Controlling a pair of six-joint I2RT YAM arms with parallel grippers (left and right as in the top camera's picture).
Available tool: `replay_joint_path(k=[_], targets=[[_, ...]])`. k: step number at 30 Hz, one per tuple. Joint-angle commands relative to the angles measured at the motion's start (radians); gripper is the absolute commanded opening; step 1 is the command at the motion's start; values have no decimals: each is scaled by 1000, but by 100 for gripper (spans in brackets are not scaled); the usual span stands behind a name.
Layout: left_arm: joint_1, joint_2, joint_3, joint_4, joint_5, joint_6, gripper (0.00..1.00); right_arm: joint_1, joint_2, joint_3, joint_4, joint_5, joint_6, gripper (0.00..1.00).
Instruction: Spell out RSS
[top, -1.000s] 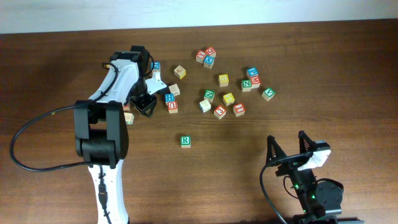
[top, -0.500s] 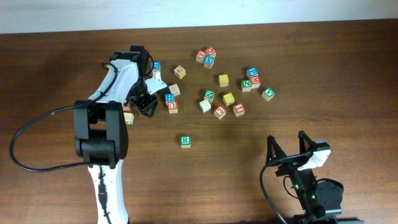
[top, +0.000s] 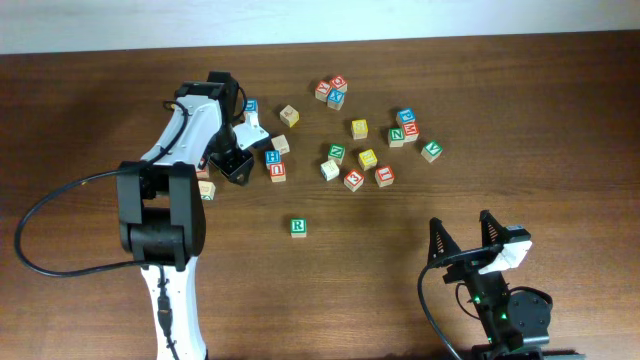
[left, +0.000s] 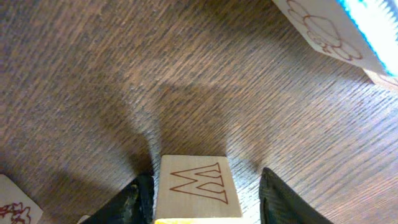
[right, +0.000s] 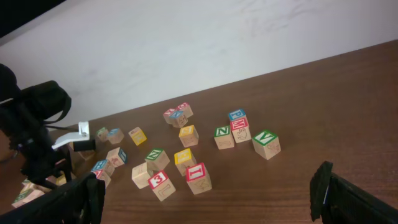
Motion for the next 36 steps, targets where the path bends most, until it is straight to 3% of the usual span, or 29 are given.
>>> replay_joint_path(k=[1, 9, 13, 22, 30, 36], targets=[[7, 25, -26, -7, 23, 1, 44, 6, -3, -5, -5, -16, 1, 98], [7, 24, -25, -18, 23, 1, 40, 6, -3, -5, -5, -16, 1, 98], [7, 24, -25, -18, 23, 0, 26, 6, -3, -5, -5, -16, 1, 98], [7, 24, -11, -30, 23, -31, 27, 6, -3, -5, -5, -16, 1, 98], [7, -26, 80, -58, 31, -182, 24, 6, -3, -5, -5, -16, 1, 98], [7, -178, 118, -65, 167, -290, 18, 6, -3, -5, -5, -16, 1, 98]])
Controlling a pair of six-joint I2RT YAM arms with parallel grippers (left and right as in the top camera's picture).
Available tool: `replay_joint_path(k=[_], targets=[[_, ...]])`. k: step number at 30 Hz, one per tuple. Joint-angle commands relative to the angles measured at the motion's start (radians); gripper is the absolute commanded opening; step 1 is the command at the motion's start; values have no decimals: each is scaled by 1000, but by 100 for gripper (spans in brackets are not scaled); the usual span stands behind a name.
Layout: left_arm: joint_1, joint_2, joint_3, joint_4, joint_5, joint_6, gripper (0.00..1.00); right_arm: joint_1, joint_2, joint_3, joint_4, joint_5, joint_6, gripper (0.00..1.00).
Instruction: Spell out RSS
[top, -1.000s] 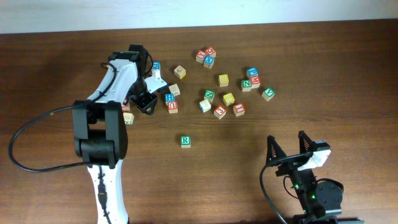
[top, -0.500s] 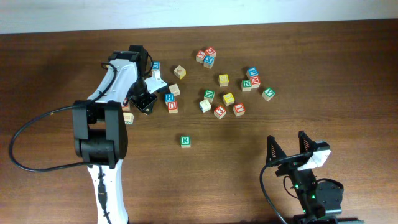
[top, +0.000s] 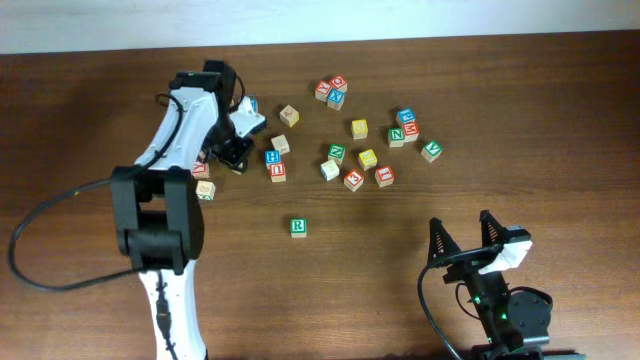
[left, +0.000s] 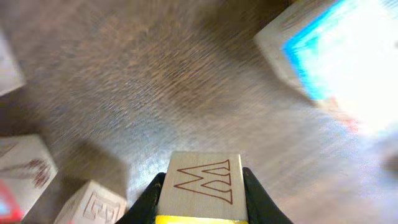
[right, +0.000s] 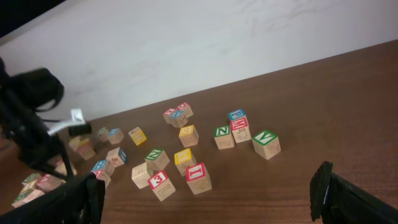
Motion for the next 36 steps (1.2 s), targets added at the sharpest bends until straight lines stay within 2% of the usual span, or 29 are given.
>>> replay_joint_path(k=[1, 8, 11, 15, 16, 19, 23, 29, 36], targets=[[6, -166, 47, -1, 146, -145, 16, 6, -3, -5, -5, -16, 1, 98], [-11, -286, 47, -51, 535, -503, 15, 6, -3, -5, -5, -16, 1, 98], [-70, -282, 46, -107, 549, -609, 15, 6, -3, -5, -5, -16, 1, 98], [-177, -282, 32, -127, 537, -628, 15, 6, -3, -5, -5, -16, 1, 98], [-210, -282, 21, -126, 517, -652, 14, 6, -3, -5, -5, -16, 1, 98], [-307, -282, -20, -114, 311, -799, 15, 6, -3, -5, -5, -16, 2, 98], [-438, -282, -95, -79, 10, -1076, 16, 6, -2, -5, -5, -16, 2, 98], [-598, -279, -258, 122, -103, -1247, 15, 6, -2, -5, -5, -16, 1, 98], [-655, -276, -420, 207, -227, -1341, 16, 6, -2, -5, -5, -16, 1, 98]])
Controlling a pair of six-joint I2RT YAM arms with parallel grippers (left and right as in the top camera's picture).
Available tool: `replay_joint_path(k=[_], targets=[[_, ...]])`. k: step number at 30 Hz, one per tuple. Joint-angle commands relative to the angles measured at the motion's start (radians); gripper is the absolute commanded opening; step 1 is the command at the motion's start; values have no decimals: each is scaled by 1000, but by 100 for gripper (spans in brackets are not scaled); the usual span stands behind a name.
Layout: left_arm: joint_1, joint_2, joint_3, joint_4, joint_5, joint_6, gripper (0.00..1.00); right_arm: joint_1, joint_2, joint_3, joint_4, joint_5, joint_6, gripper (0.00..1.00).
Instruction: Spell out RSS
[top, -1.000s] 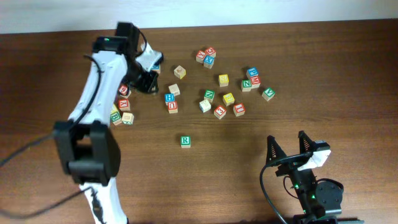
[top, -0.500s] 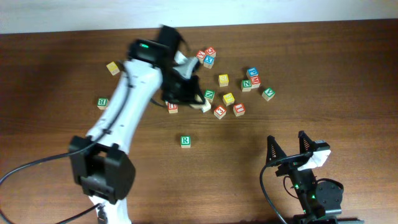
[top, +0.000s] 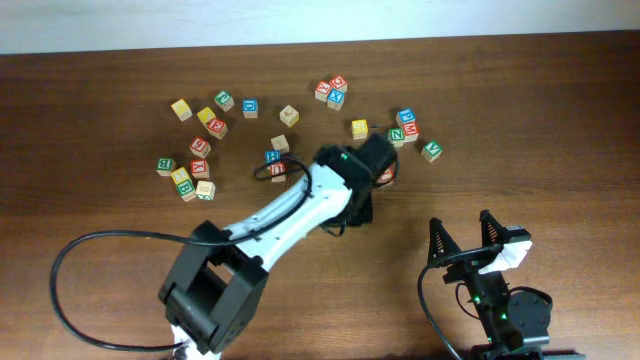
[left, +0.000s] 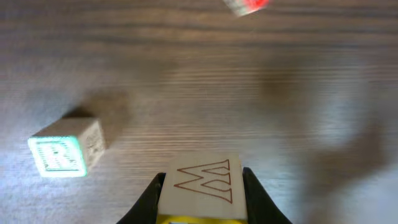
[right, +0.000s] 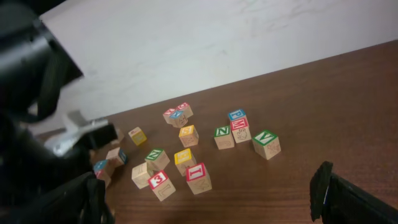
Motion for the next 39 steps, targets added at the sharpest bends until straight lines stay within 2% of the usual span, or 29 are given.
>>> replay_joint_path(k=[1, 4, 8, 11, 16, 20, 23, 35, 39], targets=[[2, 8, -75, 27, -97, -89, 15, 6, -2, -5, -5, -16, 2, 98], [3, 8, -122, 75, -97, -87, 15, 6, -2, -5, -5, -16, 2, 98], [3, 8, -147, 110, -92, -74, 10, 6, -2, -5, -5, -16, 2, 98], [5, 8, -147, 145, -92, 48, 11, 6, -2, -5, -5, -16, 2, 98], [19, 8, -149, 143, -81, 122, 11, 6, -2, -5, -5, -16, 2, 98], [45, 8, -168, 144, -80, 122, 12, 6, -2, -5, -5, -16, 2, 98], [73, 8, -199, 153, -23, 122, 12, 6, -2, -5, -5, -16, 2, 98], [74, 8, -214, 159, 34, 122, 12, 6, -2, -5, -5, -16, 2, 98], [74, 8, -214, 161, 44, 122, 21, 6, -2, -5, -5, -16, 2, 98]])
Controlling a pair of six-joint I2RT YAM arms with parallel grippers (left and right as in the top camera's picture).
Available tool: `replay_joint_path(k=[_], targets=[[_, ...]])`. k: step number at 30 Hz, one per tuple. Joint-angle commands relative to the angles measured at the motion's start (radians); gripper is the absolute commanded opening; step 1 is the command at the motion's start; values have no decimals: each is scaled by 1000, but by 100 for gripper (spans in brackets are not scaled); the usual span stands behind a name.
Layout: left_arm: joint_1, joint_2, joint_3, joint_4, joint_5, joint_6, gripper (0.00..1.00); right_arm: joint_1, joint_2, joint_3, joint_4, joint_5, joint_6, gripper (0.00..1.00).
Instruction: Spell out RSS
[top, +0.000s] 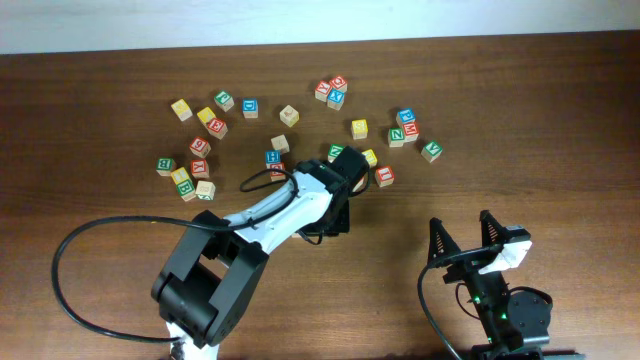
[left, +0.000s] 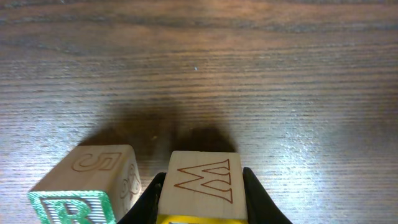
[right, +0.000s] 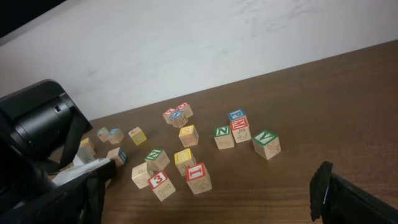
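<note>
My left gripper (left: 200, 208) is shut on a wooden block (left: 200, 185) with a yellow face and a W-shaped outline on its side. That block sits low over the table, just right of the green R block (left: 81, 190), with a narrow gap between them. From overhead the left gripper (top: 332, 213) is at the table's middle, and the arm hides the R block. The right gripper (top: 478, 240) stands open and empty at the front right.
Several letter blocks lie scattered at the back left (top: 195, 150) and at the back centre and right (top: 400, 130). The red 3 (right: 159, 181) and red I (right: 198, 175) blocks lie nearest the middle. A black cable (top: 75, 250) loops at the left front.
My left gripper, still shut on the yellow block, has moved a little left and down. The R block was well apart to the left; now the held block is right beside it.
My left gripper stood open around the yellow block among the back-left blocks. Then it was shut on the block there. After that it held the block over the table's middle, right of the R block, and now close beside it. The right arm stayed still.
</note>
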Motion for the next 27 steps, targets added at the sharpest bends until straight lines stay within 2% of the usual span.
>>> replay_joint_path(k=[1, 8, 15, 20, 23, 27], targets=[[-1, 8, -7, 1, 26, 15, 21, 6, -2, -5, -5, -16, 2, 98], [-1, 8, -7, 1, 17, 15, 22, 6, -2, -5, -5, -16, 2, 98], [-1, 8, -7, 2, -2, 15, 29, 6, -2, -5, -5, -16, 2, 98], [-1, 8, -7, 5, -2, 15, 30, 6, -2, -5, -5, -16, 2, 98], [-1, 8, -7, 5, -1, 15, 29, 6, -2, -5, -5, -16, 2, 98], [-1, 8, -7, 5, -2, 15, 23, 6, -2, -5, -5, -16, 2, 99]])
